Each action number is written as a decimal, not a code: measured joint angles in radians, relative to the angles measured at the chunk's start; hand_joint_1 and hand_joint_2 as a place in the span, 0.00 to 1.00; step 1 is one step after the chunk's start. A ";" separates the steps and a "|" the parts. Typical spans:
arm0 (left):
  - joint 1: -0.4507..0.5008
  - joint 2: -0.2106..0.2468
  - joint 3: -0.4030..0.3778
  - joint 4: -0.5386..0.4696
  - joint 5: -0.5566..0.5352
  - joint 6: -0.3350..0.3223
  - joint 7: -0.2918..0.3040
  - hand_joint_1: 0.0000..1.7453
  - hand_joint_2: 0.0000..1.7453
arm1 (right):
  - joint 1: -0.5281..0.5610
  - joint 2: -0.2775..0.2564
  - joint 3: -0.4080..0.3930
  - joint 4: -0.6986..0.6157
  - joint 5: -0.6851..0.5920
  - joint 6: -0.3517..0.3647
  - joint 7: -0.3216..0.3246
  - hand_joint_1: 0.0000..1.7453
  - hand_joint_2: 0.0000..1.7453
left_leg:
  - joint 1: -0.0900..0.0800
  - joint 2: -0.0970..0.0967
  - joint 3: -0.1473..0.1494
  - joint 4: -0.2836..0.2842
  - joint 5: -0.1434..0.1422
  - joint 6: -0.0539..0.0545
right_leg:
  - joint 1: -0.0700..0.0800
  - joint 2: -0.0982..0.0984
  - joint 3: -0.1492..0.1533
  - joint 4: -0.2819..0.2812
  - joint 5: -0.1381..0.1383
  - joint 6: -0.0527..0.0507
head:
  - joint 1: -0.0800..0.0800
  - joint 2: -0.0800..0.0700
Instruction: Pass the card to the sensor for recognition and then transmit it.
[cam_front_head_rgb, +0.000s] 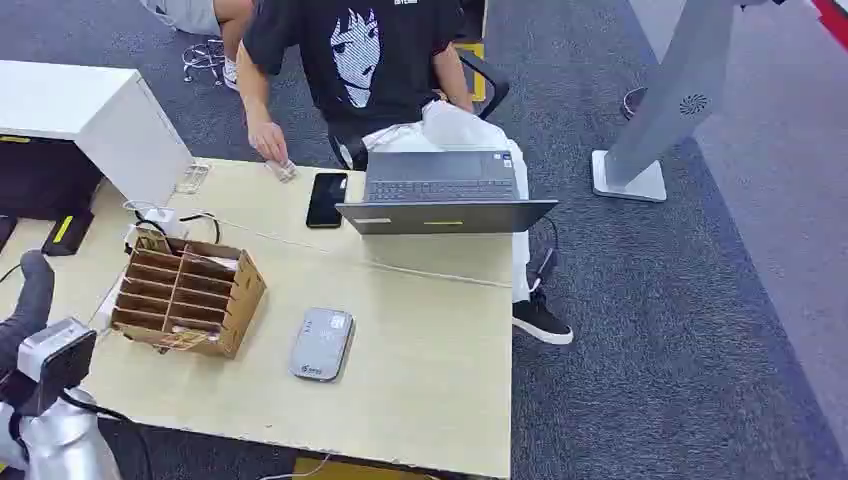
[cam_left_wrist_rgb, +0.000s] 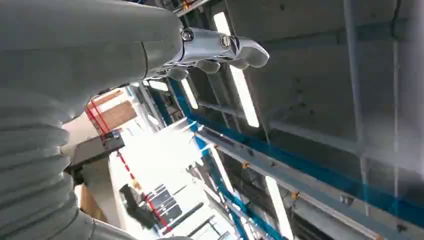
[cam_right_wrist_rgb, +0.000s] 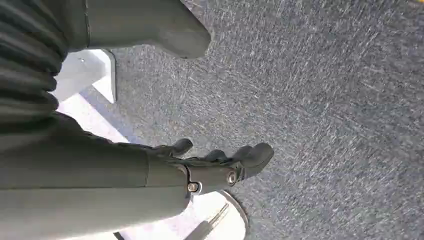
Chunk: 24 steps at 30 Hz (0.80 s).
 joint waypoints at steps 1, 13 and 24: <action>-0.012 0.002 0.000 0.018 -0.007 0.000 0.000 0.00 1.00 | 0.000 0.000 0.000 0.000 -0.007 0.001 -0.001 0.00 1.00 | 0.000 0.000 0.000 0.000 0.000 0.000 | 0.000 0.000 0.000 0.000 0.000 0.000 | 0.000 0.000; -0.064 0.003 -0.002 0.088 -0.024 0.000 0.000 0.00 1.00 | -0.004 -0.001 0.000 0.000 -0.010 0.002 -0.009 0.00 1.00 | 0.000 0.001 -0.001 0.000 0.000 0.000 | 0.000 0.000 -0.001 0.000 0.000 0.000 | 0.000 0.000; -0.063 0.003 -0.024 0.080 -0.071 0.000 0.000 0.00 1.00 | -0.004 -0.002 0.001 0.000 -0.009 0.000 -0.010 0.00 1.00 | 0.000 0.000 -0.001 0.000 0.000 0.000 | 0.000 0.000 -0.001 0.000 0.000 0.000 | 0.000 0.000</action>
